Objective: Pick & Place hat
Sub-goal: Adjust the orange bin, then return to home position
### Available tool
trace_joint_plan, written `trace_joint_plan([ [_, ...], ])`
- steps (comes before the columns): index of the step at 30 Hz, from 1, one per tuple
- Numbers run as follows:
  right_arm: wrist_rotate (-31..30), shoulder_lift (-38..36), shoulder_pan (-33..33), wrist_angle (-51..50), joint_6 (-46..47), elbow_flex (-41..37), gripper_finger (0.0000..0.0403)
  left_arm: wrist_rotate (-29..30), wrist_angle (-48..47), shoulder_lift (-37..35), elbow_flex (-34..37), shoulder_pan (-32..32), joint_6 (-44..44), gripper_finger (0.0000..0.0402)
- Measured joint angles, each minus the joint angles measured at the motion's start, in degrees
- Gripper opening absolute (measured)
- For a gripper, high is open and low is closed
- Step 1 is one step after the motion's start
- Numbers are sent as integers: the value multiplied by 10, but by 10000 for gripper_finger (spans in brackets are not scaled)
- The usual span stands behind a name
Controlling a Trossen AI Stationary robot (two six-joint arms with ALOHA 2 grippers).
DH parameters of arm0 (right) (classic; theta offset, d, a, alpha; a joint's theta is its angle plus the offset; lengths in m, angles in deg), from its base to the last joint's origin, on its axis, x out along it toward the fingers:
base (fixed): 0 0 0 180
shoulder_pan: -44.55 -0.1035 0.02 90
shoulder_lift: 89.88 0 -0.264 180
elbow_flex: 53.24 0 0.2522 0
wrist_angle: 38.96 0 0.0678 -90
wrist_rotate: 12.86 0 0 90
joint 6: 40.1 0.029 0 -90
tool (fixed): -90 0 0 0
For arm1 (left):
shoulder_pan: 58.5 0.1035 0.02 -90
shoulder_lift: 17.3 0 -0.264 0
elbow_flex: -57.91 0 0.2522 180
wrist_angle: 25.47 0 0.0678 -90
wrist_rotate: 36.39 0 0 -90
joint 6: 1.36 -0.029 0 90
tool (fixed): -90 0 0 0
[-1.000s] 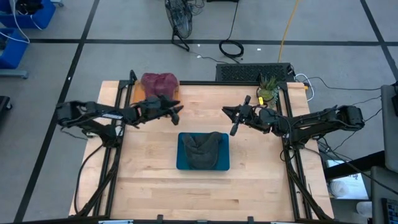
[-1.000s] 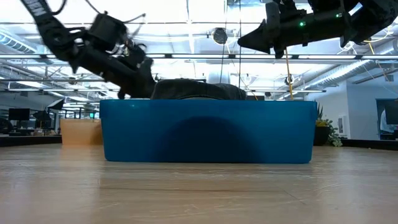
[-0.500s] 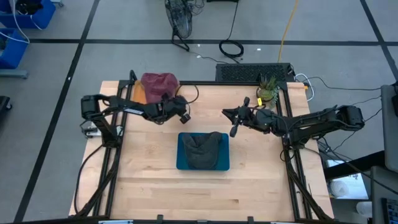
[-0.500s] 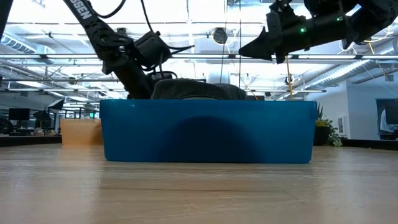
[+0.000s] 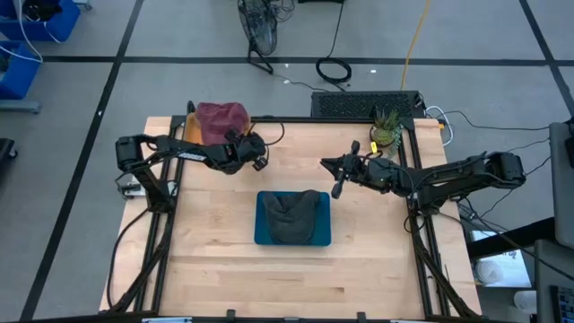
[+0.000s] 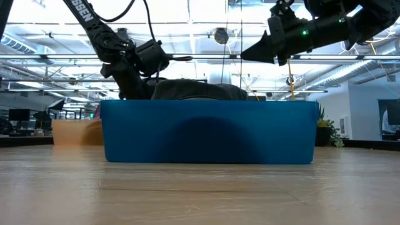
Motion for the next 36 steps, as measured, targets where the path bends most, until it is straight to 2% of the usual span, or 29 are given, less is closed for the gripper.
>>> trace_joint_plan([
  [9, 0, 0, 0, 1, -2, 0, 18, 15, 7, -29, 3, -20, -6, 149],
  [18, 0, -5, 0, 10, 13, 0, 18, 19, -15, -151, 2, -62, 4, 149],
  [25, 3, -33, 0, -14, 25, 0, 18, 19, -24, -240, 2, -121, 2, 149],
  [28, 29, -52, 0, -28, 35, 0, 18, 19, -24, -273, 2, -146, -6, 149],
  [31, 80, -72, 0, -40, 42, 0, 18, -8, -25, -303, 5, -167, -21, 149],
  [36, 134, -109, 0, -81, 44, 0, 18, -119, -5, -353, 38, -176, -27, 149],
])
